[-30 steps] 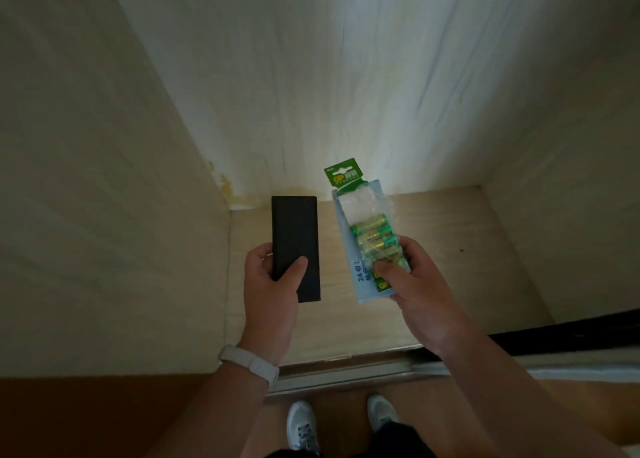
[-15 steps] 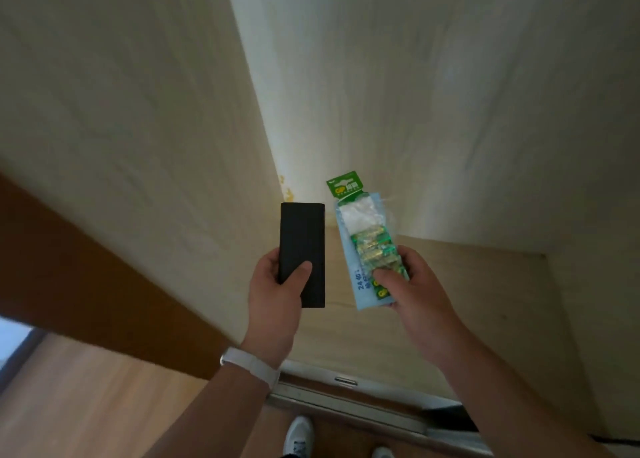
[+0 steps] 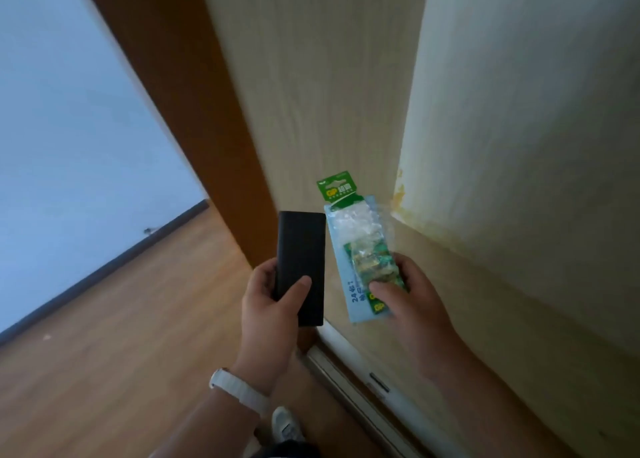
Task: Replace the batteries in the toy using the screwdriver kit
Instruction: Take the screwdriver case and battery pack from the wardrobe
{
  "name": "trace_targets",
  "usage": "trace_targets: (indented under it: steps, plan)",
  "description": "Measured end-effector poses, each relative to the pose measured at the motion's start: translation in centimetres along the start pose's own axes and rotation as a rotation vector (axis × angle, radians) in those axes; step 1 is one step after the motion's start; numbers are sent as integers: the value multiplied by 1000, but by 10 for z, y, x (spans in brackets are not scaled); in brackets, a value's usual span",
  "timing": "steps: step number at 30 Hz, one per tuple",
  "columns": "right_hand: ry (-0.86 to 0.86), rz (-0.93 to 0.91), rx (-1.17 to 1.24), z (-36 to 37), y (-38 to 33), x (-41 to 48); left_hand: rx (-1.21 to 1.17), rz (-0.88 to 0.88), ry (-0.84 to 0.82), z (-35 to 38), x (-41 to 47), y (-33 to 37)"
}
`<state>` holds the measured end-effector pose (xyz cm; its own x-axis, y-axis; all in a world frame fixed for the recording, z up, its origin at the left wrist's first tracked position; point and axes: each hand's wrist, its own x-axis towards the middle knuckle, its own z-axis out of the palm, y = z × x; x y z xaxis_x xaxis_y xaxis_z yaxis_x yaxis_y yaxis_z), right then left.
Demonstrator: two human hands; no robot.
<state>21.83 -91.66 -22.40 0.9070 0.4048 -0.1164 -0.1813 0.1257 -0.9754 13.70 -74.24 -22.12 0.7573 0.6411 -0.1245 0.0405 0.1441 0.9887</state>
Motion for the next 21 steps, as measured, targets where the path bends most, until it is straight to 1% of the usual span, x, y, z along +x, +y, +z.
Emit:
trace_targets:
  steps: [4,7,10,13,17,21]
  plan:
    - [-177,4,-32,43,4,12,-6,45,186,-51,-12,7]
    - [-301,-34,-111,80,8,15,-44,54,343,-88,-14,10]
    - [-394,-26,-154,113,14,15,-75,64,451,-119,-11,9]
    - [-462,-1,-186,140,20,19,-109,71,510,-145,0,9]
    - [-465,39,-176,173,24,31,-141,68,569,-173,23,9]
    - [-487,69,-224,216,29,52,-187,79,594,-210,55,10]
